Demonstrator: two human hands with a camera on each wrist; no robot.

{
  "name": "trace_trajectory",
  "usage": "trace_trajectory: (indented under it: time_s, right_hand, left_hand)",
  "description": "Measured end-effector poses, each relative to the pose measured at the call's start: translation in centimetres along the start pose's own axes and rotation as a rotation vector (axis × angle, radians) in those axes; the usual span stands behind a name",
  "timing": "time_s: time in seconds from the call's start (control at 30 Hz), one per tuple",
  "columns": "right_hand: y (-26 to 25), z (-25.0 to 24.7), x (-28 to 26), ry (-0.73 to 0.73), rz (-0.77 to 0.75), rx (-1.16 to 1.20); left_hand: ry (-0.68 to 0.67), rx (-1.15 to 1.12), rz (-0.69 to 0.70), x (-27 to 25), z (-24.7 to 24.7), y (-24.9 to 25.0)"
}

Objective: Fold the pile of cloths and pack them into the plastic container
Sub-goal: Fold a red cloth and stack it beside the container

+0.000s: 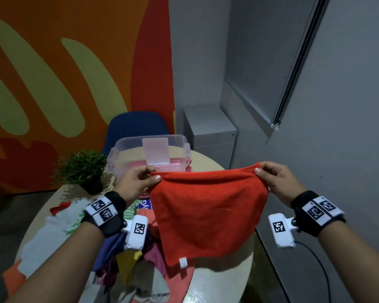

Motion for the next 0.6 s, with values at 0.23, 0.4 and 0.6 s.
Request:
trace_trajectory:
  time_s: [0.23, 0.4, 0.6]
  right_hand:
    - [7.4, 0.7, 0.3, 0.103, 0.156, -0.245]
    - [11.5, 0.4, -1.3, 0.14, 0.247, -0.299]
    - [12.1, 0.1, -2.0, 0.061, 0.27, -0.353]
  left_hand:
    - [0.058, 0.381, -0.068, 2.1, 3.3, -8.7]
    - [0.153, 0.527, -0.116, 0.6, 3.7, -11.9]
    - [0.157, 0.543, -0.103, -0.1, 2.9, -12.2]
Point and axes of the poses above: each hand's wrist, its own x-axis towards the middle knuckle, its own z-axis out of the palm, y = z × x, the point moved 2 cm from there along x, towards the middle knuckle, and after that the axes turned 5 degrees about z, right-handed, at the moved point
